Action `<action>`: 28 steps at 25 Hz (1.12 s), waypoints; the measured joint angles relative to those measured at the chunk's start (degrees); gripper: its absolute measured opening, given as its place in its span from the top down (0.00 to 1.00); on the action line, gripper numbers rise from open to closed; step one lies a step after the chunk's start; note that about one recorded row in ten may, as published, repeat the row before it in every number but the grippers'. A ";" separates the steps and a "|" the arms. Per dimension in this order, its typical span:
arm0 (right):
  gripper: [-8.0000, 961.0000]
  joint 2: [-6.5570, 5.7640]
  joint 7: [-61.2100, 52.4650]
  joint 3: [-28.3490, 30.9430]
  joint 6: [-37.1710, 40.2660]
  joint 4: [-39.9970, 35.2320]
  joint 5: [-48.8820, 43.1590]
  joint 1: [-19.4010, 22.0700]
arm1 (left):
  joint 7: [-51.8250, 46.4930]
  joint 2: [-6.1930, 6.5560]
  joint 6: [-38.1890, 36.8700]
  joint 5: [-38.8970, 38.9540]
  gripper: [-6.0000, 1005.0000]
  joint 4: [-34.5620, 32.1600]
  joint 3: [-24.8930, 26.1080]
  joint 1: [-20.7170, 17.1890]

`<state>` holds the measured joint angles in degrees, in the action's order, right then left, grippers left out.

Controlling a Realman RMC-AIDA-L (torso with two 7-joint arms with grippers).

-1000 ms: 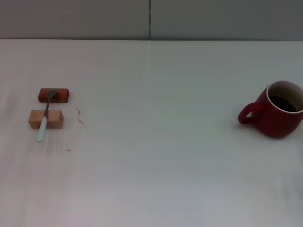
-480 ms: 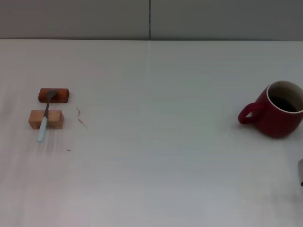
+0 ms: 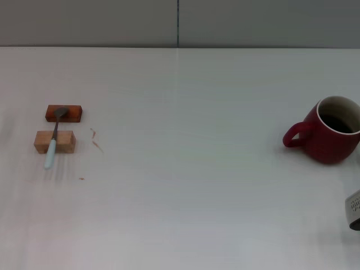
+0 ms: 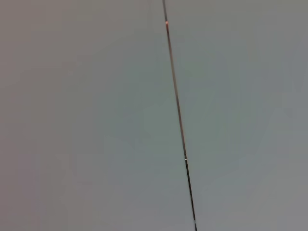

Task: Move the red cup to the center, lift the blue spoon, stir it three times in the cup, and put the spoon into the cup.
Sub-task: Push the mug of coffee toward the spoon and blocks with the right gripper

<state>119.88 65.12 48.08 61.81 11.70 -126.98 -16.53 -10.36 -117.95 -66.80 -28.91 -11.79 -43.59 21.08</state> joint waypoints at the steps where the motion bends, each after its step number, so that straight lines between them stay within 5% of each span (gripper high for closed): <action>1: 0.95 0.01 0.00 -0.29 -0.27 0.12 0.00 0.01 | 0.00 0.00 0.00 0.00 0.16 0.00 0.00 0.01; 28: 0.95 0.00 2.77 -5.79 -3.52 3.93 0.19 -0.68 | -0.08 -0.09 -0.81 0.08 0.16 0.08 0.09 -0.35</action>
<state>119.88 67.89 42.29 58.29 15.62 -126.79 -17.21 -10.44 -118.04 -67.61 -28.82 -11.71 -43.50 20.73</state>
